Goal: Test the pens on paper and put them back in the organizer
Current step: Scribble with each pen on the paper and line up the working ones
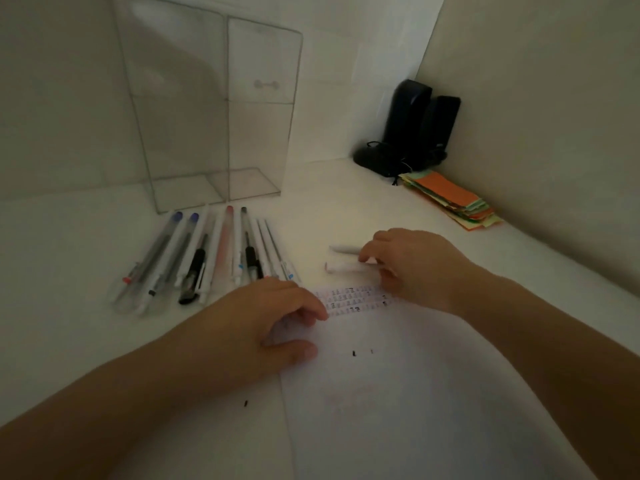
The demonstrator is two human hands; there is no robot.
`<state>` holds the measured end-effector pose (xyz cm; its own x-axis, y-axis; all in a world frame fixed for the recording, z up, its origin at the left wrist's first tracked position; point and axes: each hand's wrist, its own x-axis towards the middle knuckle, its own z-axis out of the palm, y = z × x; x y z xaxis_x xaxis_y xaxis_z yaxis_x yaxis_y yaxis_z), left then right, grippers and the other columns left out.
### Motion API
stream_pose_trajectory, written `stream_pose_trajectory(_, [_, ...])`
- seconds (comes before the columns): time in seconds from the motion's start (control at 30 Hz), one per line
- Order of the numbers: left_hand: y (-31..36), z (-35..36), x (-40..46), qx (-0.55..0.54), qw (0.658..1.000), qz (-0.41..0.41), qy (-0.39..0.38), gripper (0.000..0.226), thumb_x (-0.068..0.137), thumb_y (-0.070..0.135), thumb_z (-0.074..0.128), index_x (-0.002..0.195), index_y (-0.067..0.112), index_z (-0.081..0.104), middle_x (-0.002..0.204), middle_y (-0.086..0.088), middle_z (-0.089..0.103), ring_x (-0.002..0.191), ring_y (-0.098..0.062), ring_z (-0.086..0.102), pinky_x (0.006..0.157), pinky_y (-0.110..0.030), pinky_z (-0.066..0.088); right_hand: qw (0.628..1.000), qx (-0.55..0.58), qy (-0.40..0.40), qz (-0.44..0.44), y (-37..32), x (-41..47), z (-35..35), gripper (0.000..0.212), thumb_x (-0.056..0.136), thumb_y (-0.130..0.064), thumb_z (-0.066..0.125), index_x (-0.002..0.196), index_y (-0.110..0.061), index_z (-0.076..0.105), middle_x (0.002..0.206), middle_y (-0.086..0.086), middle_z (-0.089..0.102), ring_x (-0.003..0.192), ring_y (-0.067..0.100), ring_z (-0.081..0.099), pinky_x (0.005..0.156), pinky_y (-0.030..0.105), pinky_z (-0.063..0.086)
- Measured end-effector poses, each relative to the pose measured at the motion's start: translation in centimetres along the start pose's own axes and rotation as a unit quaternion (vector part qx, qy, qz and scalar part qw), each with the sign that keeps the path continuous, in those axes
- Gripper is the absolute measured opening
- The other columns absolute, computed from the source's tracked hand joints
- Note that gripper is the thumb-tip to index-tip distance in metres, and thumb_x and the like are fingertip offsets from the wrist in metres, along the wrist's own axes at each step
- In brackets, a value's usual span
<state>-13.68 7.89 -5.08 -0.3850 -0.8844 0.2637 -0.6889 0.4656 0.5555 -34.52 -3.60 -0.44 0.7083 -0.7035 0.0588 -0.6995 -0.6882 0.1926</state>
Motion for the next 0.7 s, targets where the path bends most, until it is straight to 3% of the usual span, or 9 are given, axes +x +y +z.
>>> stream_pose_trajectory(0.07, [0.3,-0.2,-0.1,-0.001,1.0,-0.011,0.014,0.03,0.068,0.063,0.039,0.096,0.053,0.045,0.097,0.031,0.051,0.103,0.011,0.043,0.085,-0.005,0.037,0.989,0.119,0.085,0.028,-0.7,-0.7,-1.6,0.024,0.084,-0.012,0.056,0.103,-0.027,0.06,0.094,-0.006,0.058,0.088,0.012,0.056,0.07,0.024,0.043])
stream_pose_trajectory(0.1, [0.6,-0.3,-0.1,-0.011,0.999,-0.022,0.029,0.027,0.068,0.064,0.043,0.094,0.056,0.041,0.098,0.031,0.051,0.103,0.011,0.044,0.083,-0.007,0.04,0.962,0.242,0.12,0.048,-1.3,-1.2,-2.4,0.019,0.082,-0.009,0.06,0.091,-0.026,0.06,0.085,-0.006,0.06,0.081,0.01,0.059,0.067,0.024,0.045])
stream_pose_trajectory(0.17, [1.3,-0.6,-0.2,-0.036,0.997,-0.05,0.05,0.027,0.073,0.06,0.056,0.093,0.057,0.037,0.1,0.032,0.05,0.103,0.015,0.042,0.079,-0.006,0.039,0.847,0.512,0.127,0.062,-3.0,-2.2,-3.7,0.016,0.08,-0.007,0.064,0.08,-0.021,0.058,0.073,-0.004,0.063,0.071,0.013,0.063,0.063,0.027,0.05])
stream_pose_trajectory(0.23, [1.9,-0.7,-0.3,-0.057,0.995,-0.066,0.047,0.027,0.074,0.062,0.056,0.094,0.057,0.038,0.1,0.03,0.052,0.1,0.014,0.044,0.076,-0.007,0.042,0.759,0.645,0.078,0.041,-4.7,-2.9,-3.5,0.011,0.082,-0.01,0.064,0.077,-0.014,0.054,0.066,-0.001,0.062,0.065,0.017,0.061,0.06,0.029,0.051])
stream_pose_trajectory(0.37, [1.6,-0.5,-0.2,-0.057,0.996,-0.026,0.06,0.025,0.08,0.056,0.038,0.095,0.042,0.05,0.086,0.017,0.061,0.087,0.001,0.057,0.078,-0.016,0.043,0.669,0.741,0.053,0.035,-6.9,-3.0,-0.9,0.014,0.075,-0.011,0.065,0.073,-0.014,0.052,0.061,0.004,0.061,0.052,0.015,0.056,0.05,0.024,0.048])
stream_pose_trajectory(0.5, [1.3,-0.2,-0.1,0.001,0.999,-0.005,0.05,0.018,0.089,0.046,0.031,0.09,0.036,0.046,0.07,0.018,0.051,0.08,0.003,0.05,0.071,-0.007,0.037,0.633,0.773,0.035,0.024,-7.3,-3.0,0.5,0.01,0.067,-0.022,0.064,0.065,-0.021,0.054,0.055,0.002,0.058,0.045,0.014,0.05,0.044,0.023,0.043])
stream_pose_trajectory(0.57, [1.3,-0.3,-0.2,0.044,0.998,0.01,0.047,0.024,0.088,0.05,0.024,0.084,0.034,0.041,0.062,0.019,0.045,0.071,0.003,0.049,0.068,-0.01,0.038,0.619,0.785,0.015,0.015,-7.6,-3.1,0.6,0.002,0.07,-0.017,0.059,0.07,-0.016,0.057,0.054,0.005,0.057,0.044,0.014,0.051,0.044,0.023,0.043])
stream_pose_trajectory(0.7, [1.6,-0.6,-0.3,0.084,0.995,0.013,0.053,0.025,0.088,0.051,0.024,0.08,0.031,0.038,0.049,0.011,0.038,0.056,-0.008,0.047,0.058,-0.014,0.038,0.584,0.812,0.006,-0.013,-7.7,-3.1,0.5,0.01,0.069,-0.012,0.053,0.068,-0.014,0.062,0.054,0.007,0.058,0.045,0.013,0.054,0.044,0.024,0.043])
